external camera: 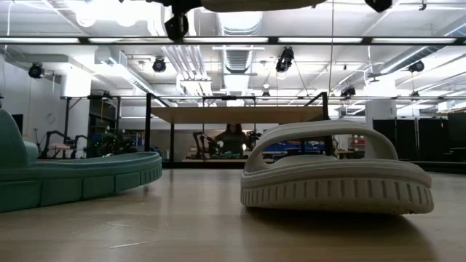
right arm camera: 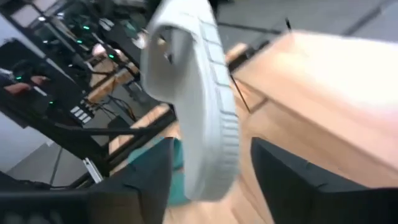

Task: Pick and place slides into the shelf
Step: Put the right gray slide on the shelf

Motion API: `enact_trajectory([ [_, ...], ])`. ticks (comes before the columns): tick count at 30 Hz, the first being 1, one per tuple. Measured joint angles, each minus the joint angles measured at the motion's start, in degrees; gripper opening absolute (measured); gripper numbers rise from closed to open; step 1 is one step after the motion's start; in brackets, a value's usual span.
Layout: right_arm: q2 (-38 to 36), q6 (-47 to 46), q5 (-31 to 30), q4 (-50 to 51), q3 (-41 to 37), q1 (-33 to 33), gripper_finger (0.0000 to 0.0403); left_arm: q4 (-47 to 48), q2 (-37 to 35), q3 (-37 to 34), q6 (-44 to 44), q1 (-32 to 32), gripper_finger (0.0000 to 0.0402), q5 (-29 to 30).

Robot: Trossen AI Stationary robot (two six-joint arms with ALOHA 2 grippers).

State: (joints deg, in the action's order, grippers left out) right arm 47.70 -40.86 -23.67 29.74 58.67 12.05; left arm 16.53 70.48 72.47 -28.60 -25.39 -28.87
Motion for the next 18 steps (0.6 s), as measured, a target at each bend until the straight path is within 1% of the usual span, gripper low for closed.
enact_trajectory([
  [4, 0.0, -2.7, -0.1, 0.0, -0.7, 0.0, 0.027, 0.0, 0.0, 0.0, 0.0, -0.2, 0.0015, 0.0],
  [8, 0.2, -3.0, 0.1, 0.0, -0.8, 0.0, 0.0301, 0.0, 0.0, 0.0, 0.0, -0.3, 0.0015, 0.0],
  [11, 0.5, -3.1, 0.1, -0.4, -1.1, 0.0, 0.0311, 0.0, 0.0, 0.0, 0.0, -0.3, 0.0015, 0.0],
  [18, 1.0, -3.1, 0.1, -2.5, -2.2, 0.0, 0.0313, -0.1, 0.1, 0.0, 0.0, -0.5, 0.0015, -0.7],
])
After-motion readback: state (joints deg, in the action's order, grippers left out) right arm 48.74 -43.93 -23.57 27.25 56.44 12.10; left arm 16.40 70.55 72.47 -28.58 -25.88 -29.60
